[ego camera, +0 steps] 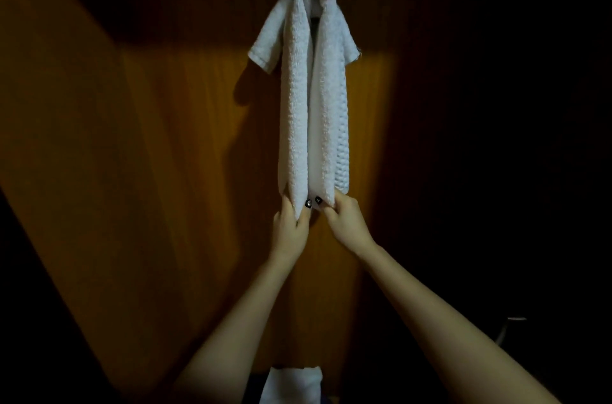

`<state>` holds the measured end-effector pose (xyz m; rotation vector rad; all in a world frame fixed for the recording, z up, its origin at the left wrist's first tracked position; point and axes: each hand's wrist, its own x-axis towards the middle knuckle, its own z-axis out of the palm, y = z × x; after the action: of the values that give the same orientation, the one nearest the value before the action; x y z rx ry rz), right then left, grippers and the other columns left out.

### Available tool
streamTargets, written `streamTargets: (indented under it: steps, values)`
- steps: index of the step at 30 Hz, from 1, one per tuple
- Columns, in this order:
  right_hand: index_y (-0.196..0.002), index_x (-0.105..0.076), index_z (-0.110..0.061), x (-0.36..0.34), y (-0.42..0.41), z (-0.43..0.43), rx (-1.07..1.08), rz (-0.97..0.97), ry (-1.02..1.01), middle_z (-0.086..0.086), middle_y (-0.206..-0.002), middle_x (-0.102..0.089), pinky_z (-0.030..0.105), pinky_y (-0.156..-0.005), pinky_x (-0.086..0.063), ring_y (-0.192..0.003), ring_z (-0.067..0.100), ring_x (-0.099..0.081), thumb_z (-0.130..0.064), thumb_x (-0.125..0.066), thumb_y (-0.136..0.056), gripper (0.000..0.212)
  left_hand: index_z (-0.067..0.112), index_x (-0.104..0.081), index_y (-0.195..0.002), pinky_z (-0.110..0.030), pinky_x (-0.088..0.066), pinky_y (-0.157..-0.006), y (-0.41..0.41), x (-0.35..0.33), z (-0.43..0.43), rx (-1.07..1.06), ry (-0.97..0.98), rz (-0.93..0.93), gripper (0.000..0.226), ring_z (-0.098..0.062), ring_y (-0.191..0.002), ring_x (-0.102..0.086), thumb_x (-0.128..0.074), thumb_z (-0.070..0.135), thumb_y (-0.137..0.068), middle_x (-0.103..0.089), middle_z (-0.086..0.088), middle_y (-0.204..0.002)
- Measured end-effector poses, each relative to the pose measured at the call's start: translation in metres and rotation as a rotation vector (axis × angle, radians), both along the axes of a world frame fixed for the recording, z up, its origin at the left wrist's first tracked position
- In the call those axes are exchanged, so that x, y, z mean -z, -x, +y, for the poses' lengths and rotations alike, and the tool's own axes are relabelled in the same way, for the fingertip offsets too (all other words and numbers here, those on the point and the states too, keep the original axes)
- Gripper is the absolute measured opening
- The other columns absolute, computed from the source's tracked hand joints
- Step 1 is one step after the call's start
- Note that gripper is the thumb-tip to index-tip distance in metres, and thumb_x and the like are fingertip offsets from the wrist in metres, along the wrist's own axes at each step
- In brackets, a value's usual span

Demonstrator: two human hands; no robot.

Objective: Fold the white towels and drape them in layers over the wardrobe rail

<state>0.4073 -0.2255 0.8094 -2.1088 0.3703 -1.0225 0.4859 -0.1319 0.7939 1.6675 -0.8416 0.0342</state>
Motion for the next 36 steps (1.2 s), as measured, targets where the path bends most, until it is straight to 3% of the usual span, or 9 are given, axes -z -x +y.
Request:
streamTargets:
  steps: [2, 5, 9, 13, 18, 24, 28, 31, 36]
  values:
    - [-0.111, -0.065, -0.009, -0.002, -0.001, -0.002, -0.017, 0.027, 0.000, -0.001, -0.099, -0.070, 0.022, -0.080, -0.053, -0.090, 0.010, -0.067, 0.006, -0.048, -0.092, 0.030, -0.004, -0.057, -0.114, -0.016, -0.041, -0.064, -0.006, 0.001, 0.004, 0.060, 0.010, -0.012, 0.026, -0.017, -0.082, -0.059, -0.055, 0.015, -0.097, -0.064, -0.013, -0.096]
    - [-0.106, -0.065, -0.012, -0.007, 0.003, -0.001, -0.002, 0.076, 0.016, -0.012, -0.089, -0.064, 0.008, -0.068, -0.046, -0.075, -0.008, -0.060, 0.004, -0.050, -0.093, 0.025, -0.002, -0.059, -0.107, -0.014, -0.039, -0.061, -0.016, 0.000, 0.011, 0.117, -0.065, -0.012, 0.028, -0.016, -0.084, -0.057, -0.051, 0.024, -0.099, -0.060, -0.007, -0.094]
    - [-0.094, -0.063, -0.009, -0.002, 0.019, 0.002, 0.123, 0.096, 0.040, -0.008, -0.077, -0.060, 0.009, -0.058, -0.039, -0.062, -0.008, -0.055, 0.014, -0.045, -0.087, 0.029, 0.000, -0.051, -0.086, -0.014, -0.033, -0.051, -0.012, -0.014, 0.016, 0.115, -0.023, -0.020, 0.024, -0.009, -0.060, -0.043, -0.049, 0.019, -0.101, -0.049, -0.001, -0.070]
    - [-0.095, -0.061, -0.004, 0.005, 0.031, 0.013, 0.187, 0.126, 0.038, 0.002, -0.081, -0.063, 0.018, -0.060, -0.041, -0.064, 0.001, -0.054, 0.015, -0.044, -0.085, 0.028, -0.001, -0.051, -0.084, -0.017, -0.033, -0.053, 0.000, -0.030, 0.015, 0.146, -0.013, -0.067, 0.023, -0.015, -0.064, -0.044, -0.050, 0.016, -0.100, -0.051, -0.004, -0.069]
    - [-0.093, -0.058, -0.011, -0.007, 0.026, 0.032, 0.167, 0.197, 0.013, -0.005, -0.082, -0.059, 0.015, -0.062, -0.037, -0.066, -0.002, -0.050, 0.010, -0.044, -0.091, 0.025, -0.011, -0.056, -0.090, -0.026, -0.023, -0.059, -0.003, -0.022, 0.029, 0.064, -0.103, -0.089, 0.031, -0.035, -0.079, -0.056, -0.048, 0.017, -0.101, -0.062, -0.029, -0.090]
    - [-0.131, -0.052, -0.011, -0.008, 0.030, 0.064, 0.131, 0.222, -0.023, -0.007, -0.108, -0.057, 0.002, -0.068, -0.038, -0.095, 0.007, -0.056, -0.004, -0.054, -0.095, 0.037, -0.006, -0.055, -0.116, -0.022, -0.033, -0.071, -0.007, -0.013, 0.052, 0.186, -0.209, -0.072, 0.032, -0.034, -0.103, -0.058, -0.047, 0.022, -0.101, -0.062, -0.021, -0.113]
    - [-0.145, -0.042, -0.017, -0.002, 0.059, 0.081, 0.142, 0.211, -0.019, -0.012, -0.134, -0.049, 0.014, -0.099, -0.032, -0.123, 0.000, -0.042, -0.017, -0.059, -0.096, 0.051, 0.012, -0.045, -0.137, -0.032, -0.041, -0.089, -0.008, 0.017, 0.070, 0.288, -0.302, -0.074, 0.041, -0.032, -0.123, -0.052, -0.046, 0.032, -0.101, -0.055, -0.013, -0.134]
    - [-0.151, -0.031, -0.016, 0.021, 0.086, 0.087, 0.243, 0.330, -0.076, 0.002, -0.155, -0.035, 0.026, -0.115, -0.024, -0.141, 0.014, -0.032, -0.024, -0.059, -0.097, 0.062, 0.019, -0.026, -0.152, -0.038, -0.034, -0.108, 0.003, 0.050, 0.080, 0.315, -0.370, -0.039, 0.056, -0.028, -0.138, -0.037, -0.045, 0.035, -0.102, -0.038, -0.010, -0.152]
    - [-0.152, -0.028, -0.017, 0.090, 0.154, 0.102, 0.360, 0.476, -0.224, 0.005, -0.157, -0.031, 0.029, -0.114, -0.024, -0.144, 0.019, -0.030, -0.025, -0.054, -0.099, 0.059, 0.021, -0.026, -0.152, -0.035, -0.028, -0.112, 0.049, 0.121, 0.083, 0.470, -0.550, -0.063, 0.055, -0.021, -0.144, -0.028, -0.043, 0.037, -0.102, -0.029, -0.002, -0.157]
